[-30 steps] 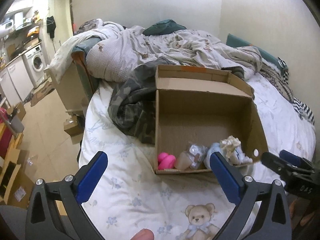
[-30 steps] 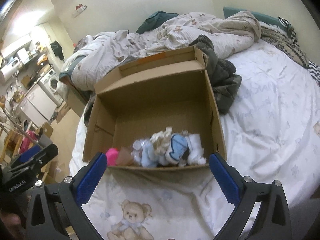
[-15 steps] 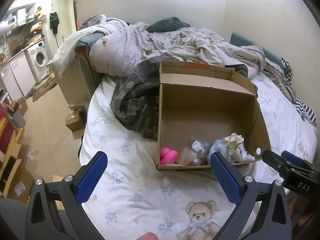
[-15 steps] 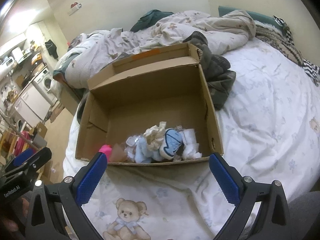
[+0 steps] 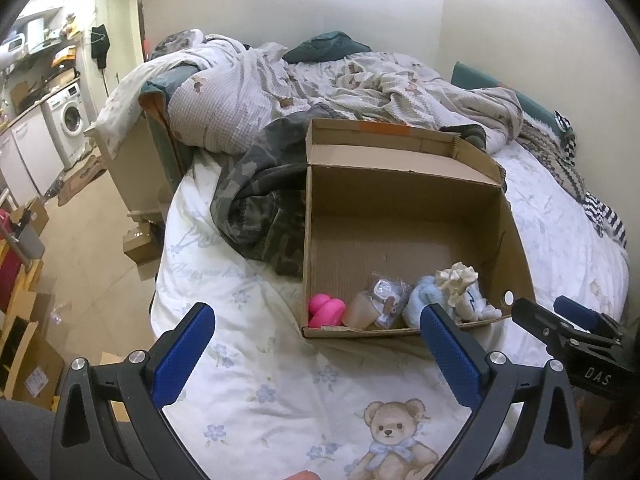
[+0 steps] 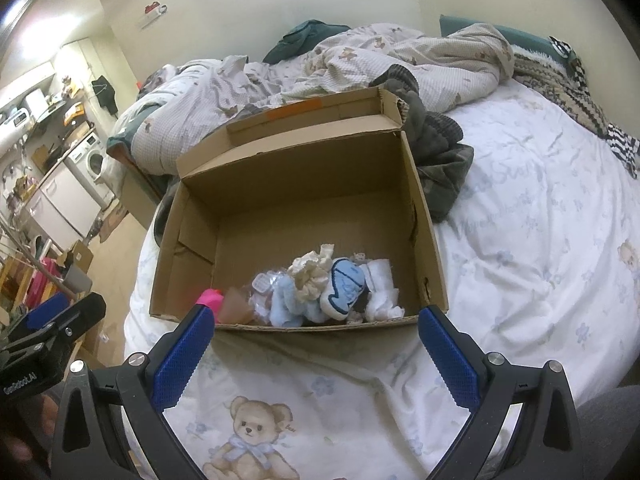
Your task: Organize soft objects
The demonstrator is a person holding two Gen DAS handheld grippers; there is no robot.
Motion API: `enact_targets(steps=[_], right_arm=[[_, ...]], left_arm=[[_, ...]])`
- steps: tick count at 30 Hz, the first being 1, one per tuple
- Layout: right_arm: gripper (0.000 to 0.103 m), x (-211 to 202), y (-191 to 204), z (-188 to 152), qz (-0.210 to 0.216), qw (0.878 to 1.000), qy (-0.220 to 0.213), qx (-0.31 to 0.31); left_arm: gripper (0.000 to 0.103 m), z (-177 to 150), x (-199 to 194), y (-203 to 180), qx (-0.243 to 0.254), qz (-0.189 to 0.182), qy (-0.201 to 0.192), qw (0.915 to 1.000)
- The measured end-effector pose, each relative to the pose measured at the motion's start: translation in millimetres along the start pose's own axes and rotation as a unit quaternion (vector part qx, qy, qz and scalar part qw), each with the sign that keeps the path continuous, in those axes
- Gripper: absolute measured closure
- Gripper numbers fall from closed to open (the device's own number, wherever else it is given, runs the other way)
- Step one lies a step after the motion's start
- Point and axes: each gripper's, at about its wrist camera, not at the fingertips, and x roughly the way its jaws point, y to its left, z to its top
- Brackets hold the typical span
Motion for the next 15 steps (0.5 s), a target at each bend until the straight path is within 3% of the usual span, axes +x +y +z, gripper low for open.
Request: enact_targets(steps=[15], right_arm=[[0.0,0.4,0.4,-0.3,-0.001,1.0,-0.001,0.0]], left_arm=[[0.001,1.1,1.6,0.3,-0.001,-0.002,-0.001,1.0]])
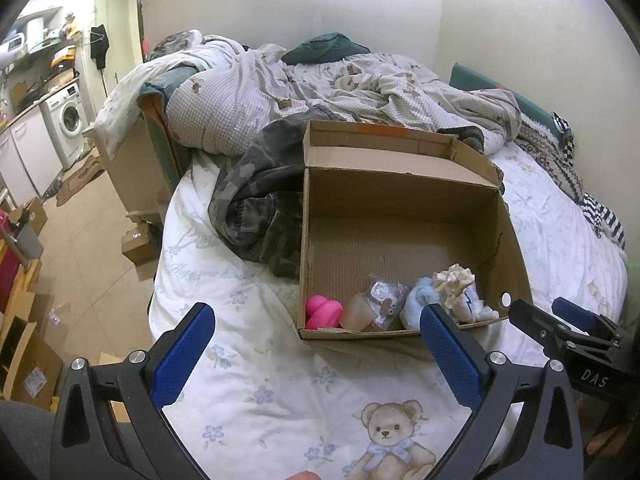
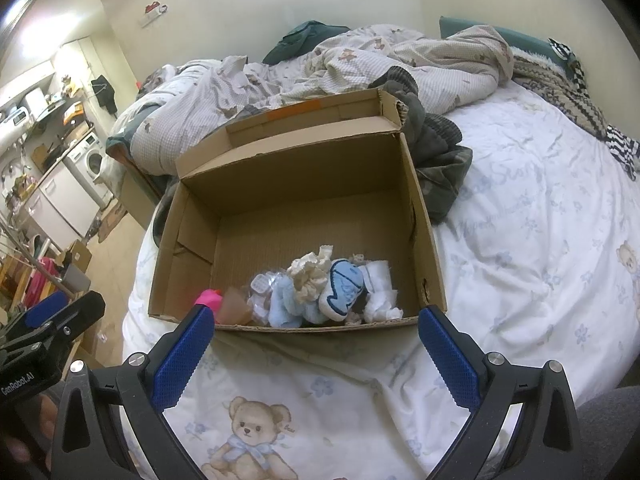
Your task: Organize soft objects
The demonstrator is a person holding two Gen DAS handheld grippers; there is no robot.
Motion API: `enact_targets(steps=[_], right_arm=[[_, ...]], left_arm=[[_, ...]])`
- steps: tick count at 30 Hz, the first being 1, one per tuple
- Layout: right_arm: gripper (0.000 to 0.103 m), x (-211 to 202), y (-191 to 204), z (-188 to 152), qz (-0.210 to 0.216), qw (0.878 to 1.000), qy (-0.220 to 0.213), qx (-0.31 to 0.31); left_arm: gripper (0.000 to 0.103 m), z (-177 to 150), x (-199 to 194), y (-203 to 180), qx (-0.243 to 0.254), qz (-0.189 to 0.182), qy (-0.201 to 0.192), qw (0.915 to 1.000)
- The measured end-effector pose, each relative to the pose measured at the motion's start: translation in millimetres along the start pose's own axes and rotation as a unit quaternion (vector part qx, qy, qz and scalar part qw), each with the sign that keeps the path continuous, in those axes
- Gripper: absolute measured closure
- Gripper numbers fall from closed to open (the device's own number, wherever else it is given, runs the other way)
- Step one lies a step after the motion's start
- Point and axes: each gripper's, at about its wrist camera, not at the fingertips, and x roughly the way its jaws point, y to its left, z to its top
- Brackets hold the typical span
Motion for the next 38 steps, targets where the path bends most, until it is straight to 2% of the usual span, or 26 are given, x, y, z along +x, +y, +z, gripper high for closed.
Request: enact_targets(steps=[38], right_arm=[[0.0,-5.0,-0.5,5.8,0.0,1.0,-0.008,-0.005]], left_arm=[[0.001,-3.6,5.0,1.3,-0.005,-0.001,0.002,1.0]])
